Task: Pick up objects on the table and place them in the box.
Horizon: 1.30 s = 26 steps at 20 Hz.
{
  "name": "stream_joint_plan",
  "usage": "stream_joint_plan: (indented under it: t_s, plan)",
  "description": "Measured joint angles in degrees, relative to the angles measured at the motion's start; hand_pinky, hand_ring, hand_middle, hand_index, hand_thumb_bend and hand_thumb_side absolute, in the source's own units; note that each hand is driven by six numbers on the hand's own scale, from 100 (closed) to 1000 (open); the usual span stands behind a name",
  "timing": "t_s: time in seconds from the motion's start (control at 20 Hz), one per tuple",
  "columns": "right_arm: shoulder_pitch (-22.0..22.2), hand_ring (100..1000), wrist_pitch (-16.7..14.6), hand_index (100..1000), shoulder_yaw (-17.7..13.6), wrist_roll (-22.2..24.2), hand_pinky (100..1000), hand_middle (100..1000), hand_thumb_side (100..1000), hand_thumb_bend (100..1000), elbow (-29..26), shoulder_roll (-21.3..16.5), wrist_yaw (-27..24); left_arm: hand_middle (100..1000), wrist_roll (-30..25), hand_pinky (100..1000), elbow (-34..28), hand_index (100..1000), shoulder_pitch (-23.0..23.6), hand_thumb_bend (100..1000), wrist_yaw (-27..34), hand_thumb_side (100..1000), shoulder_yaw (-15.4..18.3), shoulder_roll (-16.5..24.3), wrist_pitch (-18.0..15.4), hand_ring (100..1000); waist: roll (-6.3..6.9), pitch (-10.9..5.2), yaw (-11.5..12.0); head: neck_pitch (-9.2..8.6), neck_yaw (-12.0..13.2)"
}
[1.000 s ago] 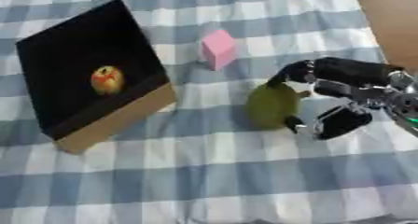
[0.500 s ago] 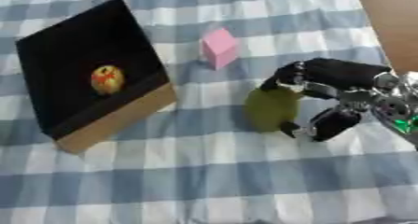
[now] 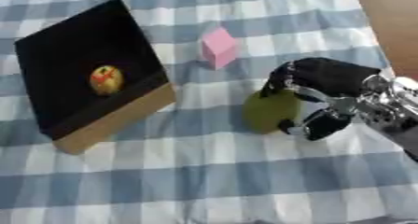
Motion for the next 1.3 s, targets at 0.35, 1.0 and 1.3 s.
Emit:
stream_joint_plan:
  t_s: [0.35,1.0,1.3]
  plan:
    - [-0.6,640,-0.6,677,0.3,-4.0,778,547,100,100,0.0,0.4,-3.3,857,0.0,837,0.0,914,0.0,603,0.0,915,0.0,-0.3,0.0,880,-0.01,0.0,0.0,0.0,0.2]
    - [-8.5,625,-4.2,658,-2.2,-10.0,778,530,100,100,0.0,1.8,-10.3,853,0.4,835,0.0,914,0.1,603,-0.2,912,0.0,-0.4,-0.3,877,-0.3,-0.12,0.6,-0.45,3.8]
    - [-16.1,618,-3.0,657,-3.0,-8.7,778,529,100,100,0.0,5.1,-14.8,851,0.5,833,0.0,914,-0.2,603,-0.3,910,0.1,-0.4,-0.4,875,-1.06,-0.67,1.2,-0.47,3.5]
